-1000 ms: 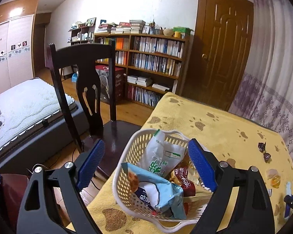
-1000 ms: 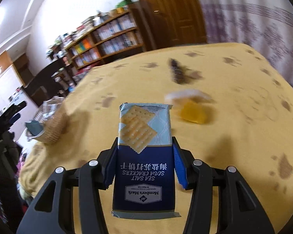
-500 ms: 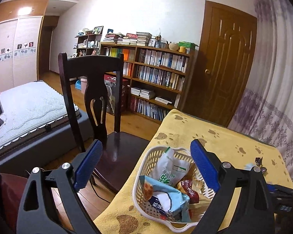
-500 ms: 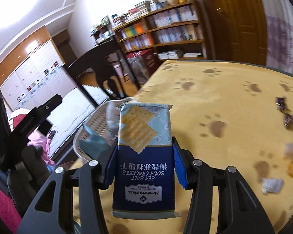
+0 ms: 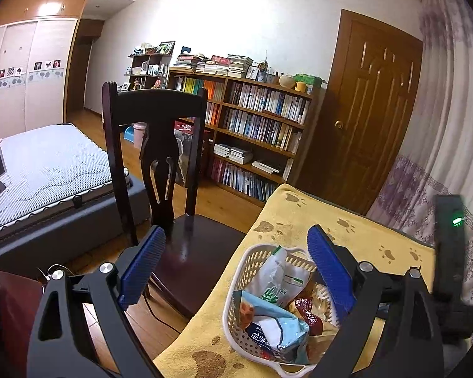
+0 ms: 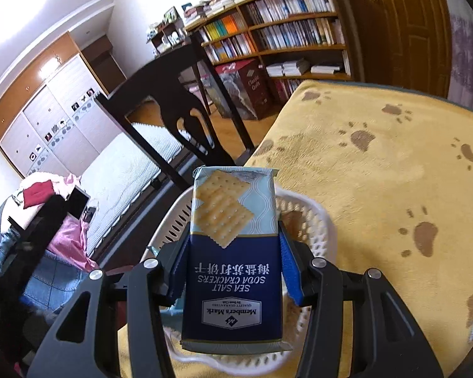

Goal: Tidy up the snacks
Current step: 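Carry the soda cracker box into the basket and open the right tool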

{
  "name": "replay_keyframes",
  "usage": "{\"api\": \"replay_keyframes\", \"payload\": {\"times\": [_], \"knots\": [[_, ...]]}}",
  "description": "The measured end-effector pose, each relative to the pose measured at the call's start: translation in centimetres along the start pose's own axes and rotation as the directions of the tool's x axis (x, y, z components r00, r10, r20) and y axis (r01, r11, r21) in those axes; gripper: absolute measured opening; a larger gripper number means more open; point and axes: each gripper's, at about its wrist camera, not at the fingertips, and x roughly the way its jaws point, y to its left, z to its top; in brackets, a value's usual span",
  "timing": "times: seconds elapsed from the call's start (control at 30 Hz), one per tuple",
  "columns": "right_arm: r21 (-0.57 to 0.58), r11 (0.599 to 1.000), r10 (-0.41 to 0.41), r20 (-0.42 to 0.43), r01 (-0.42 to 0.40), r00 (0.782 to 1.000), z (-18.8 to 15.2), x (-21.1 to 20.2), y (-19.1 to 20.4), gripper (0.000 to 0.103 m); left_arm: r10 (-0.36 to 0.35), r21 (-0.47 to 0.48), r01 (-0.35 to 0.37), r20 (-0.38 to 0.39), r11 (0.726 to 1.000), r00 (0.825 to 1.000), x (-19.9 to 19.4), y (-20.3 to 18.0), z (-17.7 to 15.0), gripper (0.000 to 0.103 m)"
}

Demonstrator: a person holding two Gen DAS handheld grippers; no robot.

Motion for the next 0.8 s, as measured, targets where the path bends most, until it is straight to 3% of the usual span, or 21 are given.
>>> {"api": "replay_keyframes", "payload": {"times": [0.23, 0.4, 0.8], "knots": [[-0.056, 0.998, 0.007, -0.108, -0.013, 0.994, -1.9, 3.3, 0.6, 0.051, -0.010, -0.004, 0.010, -0.011, 1.000, 1.000, 0.2, 0.0, -0.1, 0.093], [-0.063, 0.998, 0.009, -0.108, -0.016, 0.994, -1.9, 3.1, 0.5, 0.052, -0.015, 0.006, 0.015, -0.013, 1.000, 1.000, 0.2, -0.3, -0.2, 0.093], [-0.005, 0.999, 0.049, -0.013, -0.049, 0.999, -1.2, -0.5, -1.2, 0.057, -0.016, -0.006, 0.016, -0.009, 1.000, 1.000, 0.0, -0.2, 0.0, 0.094]]}}
